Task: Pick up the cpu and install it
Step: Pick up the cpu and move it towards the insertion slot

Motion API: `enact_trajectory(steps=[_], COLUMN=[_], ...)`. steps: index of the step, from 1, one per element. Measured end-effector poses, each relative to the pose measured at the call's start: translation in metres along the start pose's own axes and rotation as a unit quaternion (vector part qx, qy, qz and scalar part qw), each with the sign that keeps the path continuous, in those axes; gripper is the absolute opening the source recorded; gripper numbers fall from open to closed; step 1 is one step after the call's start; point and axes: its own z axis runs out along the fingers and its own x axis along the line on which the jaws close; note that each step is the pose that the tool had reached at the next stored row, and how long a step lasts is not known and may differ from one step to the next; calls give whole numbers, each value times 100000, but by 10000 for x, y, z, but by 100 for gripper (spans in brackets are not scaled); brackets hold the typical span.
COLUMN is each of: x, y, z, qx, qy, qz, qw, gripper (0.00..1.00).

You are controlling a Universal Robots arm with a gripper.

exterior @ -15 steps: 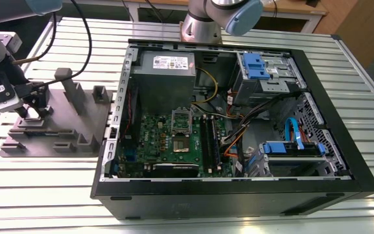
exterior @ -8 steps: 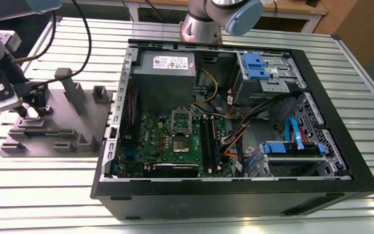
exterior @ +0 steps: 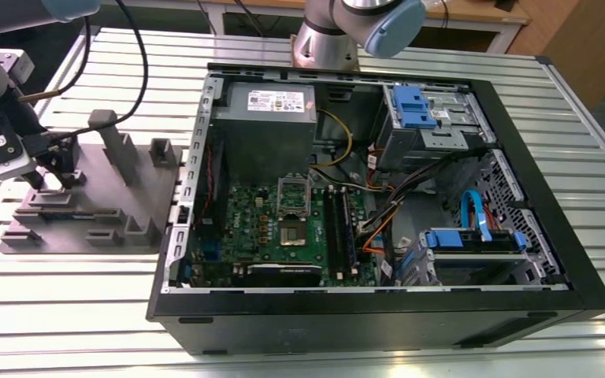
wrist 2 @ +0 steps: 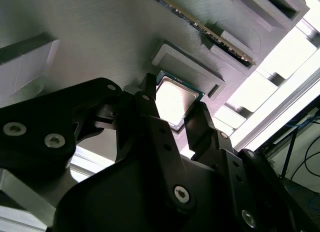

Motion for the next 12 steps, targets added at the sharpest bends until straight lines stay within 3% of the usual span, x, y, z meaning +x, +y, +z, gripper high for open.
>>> enact_trajectory(steps=[6, 12], x=[0, 0], y=[0, 0], z=[0, 0], qx=[-1, 12], qy=[2, -31], qz=[97, 1464], qw=[100000, 99989], gripper=[47, 47])
